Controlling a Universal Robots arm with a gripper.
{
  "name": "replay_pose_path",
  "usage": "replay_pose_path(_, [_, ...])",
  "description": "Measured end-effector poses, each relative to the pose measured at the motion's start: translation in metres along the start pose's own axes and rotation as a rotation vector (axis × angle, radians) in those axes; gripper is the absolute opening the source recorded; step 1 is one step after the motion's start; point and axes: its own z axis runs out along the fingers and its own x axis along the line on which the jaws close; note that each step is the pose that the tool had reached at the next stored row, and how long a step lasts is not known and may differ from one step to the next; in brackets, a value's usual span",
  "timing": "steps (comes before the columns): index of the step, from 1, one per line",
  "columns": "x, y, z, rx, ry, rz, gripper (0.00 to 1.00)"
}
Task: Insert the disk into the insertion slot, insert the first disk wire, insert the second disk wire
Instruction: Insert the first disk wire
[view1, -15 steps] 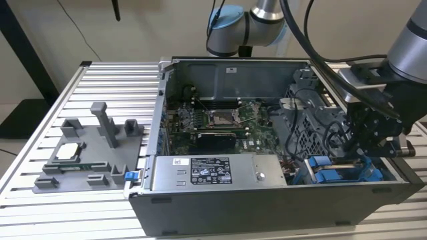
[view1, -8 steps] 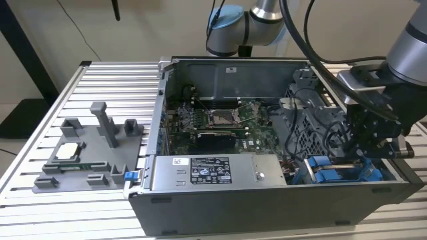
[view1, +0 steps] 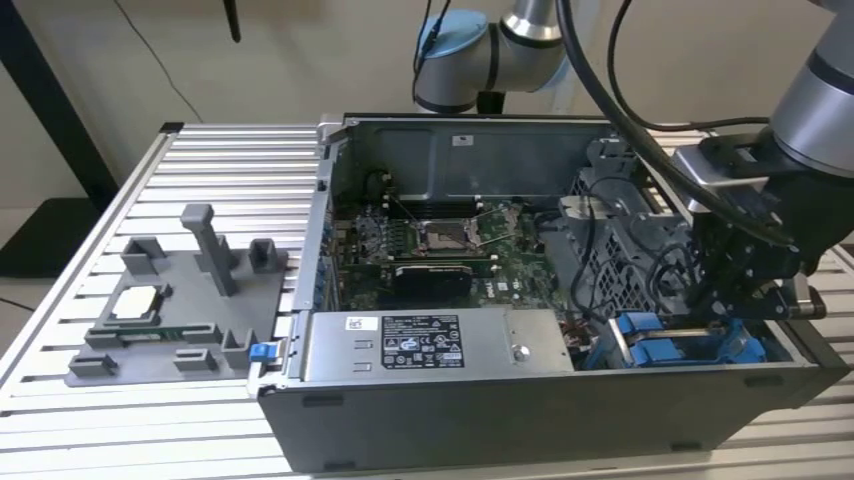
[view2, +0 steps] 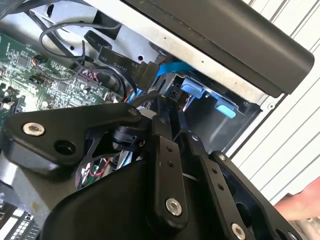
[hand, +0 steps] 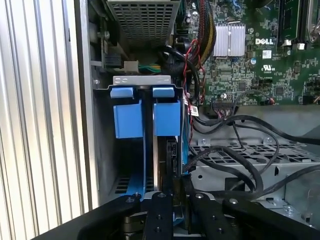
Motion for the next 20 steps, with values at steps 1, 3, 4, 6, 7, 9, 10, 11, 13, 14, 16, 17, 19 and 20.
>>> replay_pose_path(1, [0.0, 0.0, 0.0008, 0.0, 0.0002, 0.0, 0.0])
replay_pose_path(3, [0.0001, 0.0001, 0.0029, -0.0002, -0.0003, 0.0, 0.0])
replay_pose_path(4, [0.0002, 0.0001, 0.0038, 0.0, -0.0006, 0.0, 0.0])
replay_pose_path(6, [0.0002, 0.0002, 0.0048, 0.0, -0.0015, 0.0, 1.0])
replay_pose_path(7, [0.0002, 0.0001, 0.0043, -0.0001, -0.0006, 0.0, 1.0])
replay_pose_path(9, [0.0001, 0.0, 0.0014, -0.0013, -0.0002, 0.0, 1.0])
replay_pose_path(10, [-0.0002, -0.0003, -0.0021, -0.0025, 0.0, 0.0, 1.0])
replay_pose_path(11, [-0.0003, -0.0004, -0.0059, -0.0036, -0.0002, 0.0, 1.0])
replay_pose_path(13, [-0.0007, -0.0009, -0.0137, -0.0059, -0.0001, 0.0, 1.0])
replay_pose_path(14, [-0.0009, -0.0012, -0.0173, -0.007, 0.0001, 0.0, 1.0])
replay_pose_path(16, [-0.0012, -0.0016, -0.0243, -0.0078, -0.0001, 0.0, 1.0])
replay_pose_path(17, [-0.0014, -0.0018, -0.027, -0.008, 0.0001, 0.0, 1.0])
replay_pose_path(19, [-0.0017, -0.0021, -0.0324, -0.0083, 0.0002, 0.0, 1.0])
replay_pose_path(20, [-0.0019, -0.0023, -0.0356, -0.0084, 0.0003, 0.0, 1.0])
